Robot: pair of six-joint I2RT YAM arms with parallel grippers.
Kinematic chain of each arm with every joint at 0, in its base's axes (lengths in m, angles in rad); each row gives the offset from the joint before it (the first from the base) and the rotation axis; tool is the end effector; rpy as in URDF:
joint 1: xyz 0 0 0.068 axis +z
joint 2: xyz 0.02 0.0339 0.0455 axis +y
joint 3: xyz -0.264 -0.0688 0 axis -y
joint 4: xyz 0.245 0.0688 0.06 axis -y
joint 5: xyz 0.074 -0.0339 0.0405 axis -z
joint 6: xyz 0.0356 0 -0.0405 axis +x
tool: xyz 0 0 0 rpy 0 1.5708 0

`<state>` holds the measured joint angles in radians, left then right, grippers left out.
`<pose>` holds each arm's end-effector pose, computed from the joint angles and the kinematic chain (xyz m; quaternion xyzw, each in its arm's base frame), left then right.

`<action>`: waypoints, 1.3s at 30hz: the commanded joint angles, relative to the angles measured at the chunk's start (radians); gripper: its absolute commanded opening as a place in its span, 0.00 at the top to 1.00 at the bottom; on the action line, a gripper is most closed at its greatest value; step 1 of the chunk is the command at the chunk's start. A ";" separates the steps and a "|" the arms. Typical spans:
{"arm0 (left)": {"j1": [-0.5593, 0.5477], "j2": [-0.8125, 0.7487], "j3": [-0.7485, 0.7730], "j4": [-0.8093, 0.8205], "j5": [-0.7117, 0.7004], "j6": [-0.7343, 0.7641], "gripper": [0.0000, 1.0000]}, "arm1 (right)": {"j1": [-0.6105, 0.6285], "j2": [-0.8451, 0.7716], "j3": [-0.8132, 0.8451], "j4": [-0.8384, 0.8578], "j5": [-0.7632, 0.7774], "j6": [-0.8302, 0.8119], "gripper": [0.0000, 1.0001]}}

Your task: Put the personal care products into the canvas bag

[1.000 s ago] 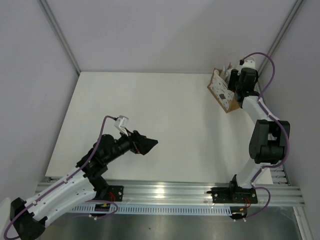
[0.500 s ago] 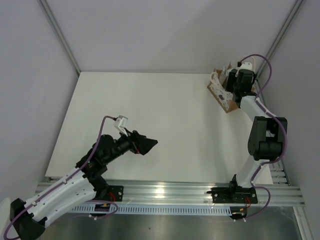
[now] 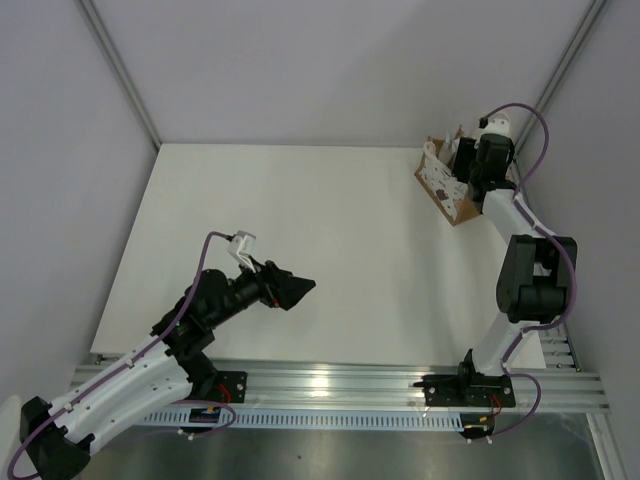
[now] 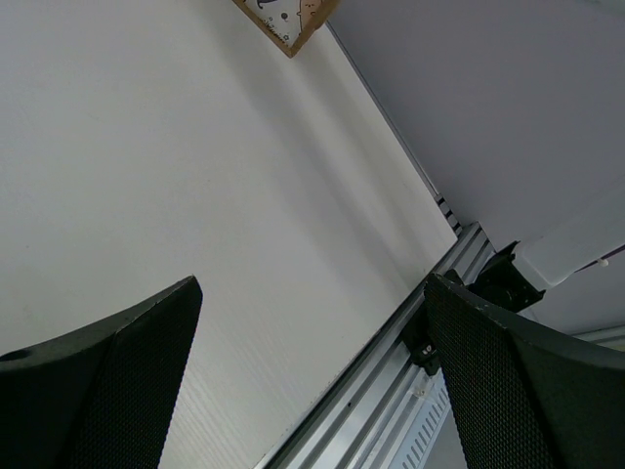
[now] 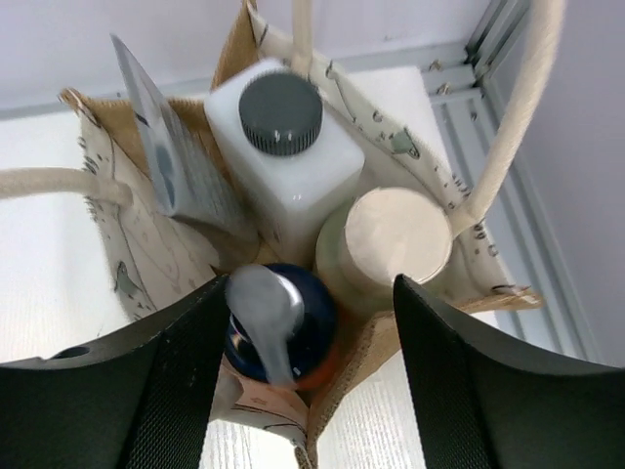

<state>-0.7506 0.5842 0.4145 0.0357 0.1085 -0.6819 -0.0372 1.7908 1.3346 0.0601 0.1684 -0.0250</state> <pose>0.1142 -0.1118 0.2623 0.0615 0.7501 -0.4623 0.4689 0.4241 -0.0218 0.2750 0.0517 0.8292 -0.0871 0.5497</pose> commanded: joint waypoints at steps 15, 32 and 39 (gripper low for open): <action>-0.001 0.022 0.024 0.001 -0.035 0.044 0.01 | 0.195 -0.385 0.059 -0.140 0.022 0.269 0.29; -0.001 0.034 0.046 -0.020 -0.066 0.111 0.01 | 0.468 -0.442 -0.046 -0.264 -0.103 0.243 0.34; -0.001 -0.032 0.049 -0.071 -0.144 0.142 0.01 | 0.808 -0.704 -0.536 -0.031 0.052 0.349 0.00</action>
<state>-0.7506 0.5934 0.4225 -0.0360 0.0044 -0.5751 0.6983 1.2064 0.9287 -0.0624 0.1135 0.2749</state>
